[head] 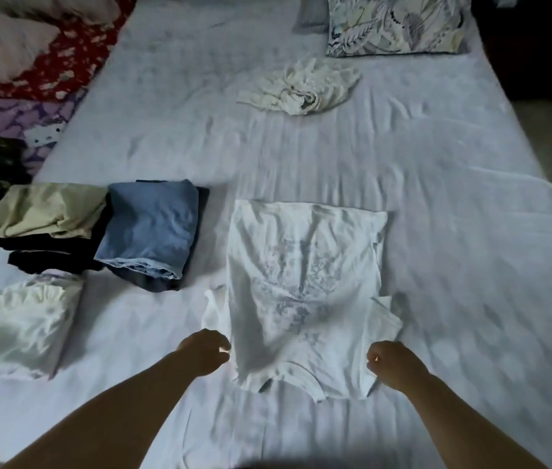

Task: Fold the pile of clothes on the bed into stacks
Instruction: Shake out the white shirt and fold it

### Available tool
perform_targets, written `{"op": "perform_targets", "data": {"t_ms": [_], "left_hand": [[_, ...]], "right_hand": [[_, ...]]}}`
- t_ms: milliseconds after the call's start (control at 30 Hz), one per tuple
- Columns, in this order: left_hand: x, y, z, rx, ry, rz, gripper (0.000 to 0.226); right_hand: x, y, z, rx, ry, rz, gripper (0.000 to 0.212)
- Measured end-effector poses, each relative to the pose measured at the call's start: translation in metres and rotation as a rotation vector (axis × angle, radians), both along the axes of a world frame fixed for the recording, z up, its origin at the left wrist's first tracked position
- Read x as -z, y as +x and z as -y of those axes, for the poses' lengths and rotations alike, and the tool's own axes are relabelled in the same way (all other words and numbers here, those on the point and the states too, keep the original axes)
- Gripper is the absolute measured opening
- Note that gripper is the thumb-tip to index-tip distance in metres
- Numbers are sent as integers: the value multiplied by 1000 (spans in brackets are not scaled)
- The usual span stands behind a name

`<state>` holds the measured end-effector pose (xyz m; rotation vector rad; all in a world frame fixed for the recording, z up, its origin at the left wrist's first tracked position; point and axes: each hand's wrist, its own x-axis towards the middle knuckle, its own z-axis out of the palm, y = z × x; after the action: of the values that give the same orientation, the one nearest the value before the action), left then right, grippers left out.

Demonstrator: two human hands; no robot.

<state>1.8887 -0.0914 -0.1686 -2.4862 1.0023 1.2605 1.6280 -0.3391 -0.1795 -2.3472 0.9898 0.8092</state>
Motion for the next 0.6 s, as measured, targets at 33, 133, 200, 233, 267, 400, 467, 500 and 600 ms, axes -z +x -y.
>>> {"op": "perform_targets", "data": {"t_ms": [33,133,200,233,267,400,467,500,600], "left_hand": [[4,2,0,-3,1,-3,36],[15,7,-1,-64,11,16,36],[27,12,-4,-125,8,51,36],[33,15,-5,-161,10,68,36],[42,19,-6,-200,19,76,37],[79,34,-12,-363,31,69,43],[99,41,-13,-492,-5,46,44],[106,43,-12,-579,-30,33,43],[135,52,-5,-932,-127,46,38]], "right_hand": [[0,5,-2,16,21,-12,13],[10,21,-10,56,60,-30,28],[22,37,-18,56,90,-33,28],[27,45,-22,49,100,-30,25],[38,55,-27,39,117,-29,21],[71,89,-43,34,166,20,21],[90,104,-51,55,205,32,26],[95,110,-55,68,220,40,28],[119,131,-69,69,241,90,28]]}}
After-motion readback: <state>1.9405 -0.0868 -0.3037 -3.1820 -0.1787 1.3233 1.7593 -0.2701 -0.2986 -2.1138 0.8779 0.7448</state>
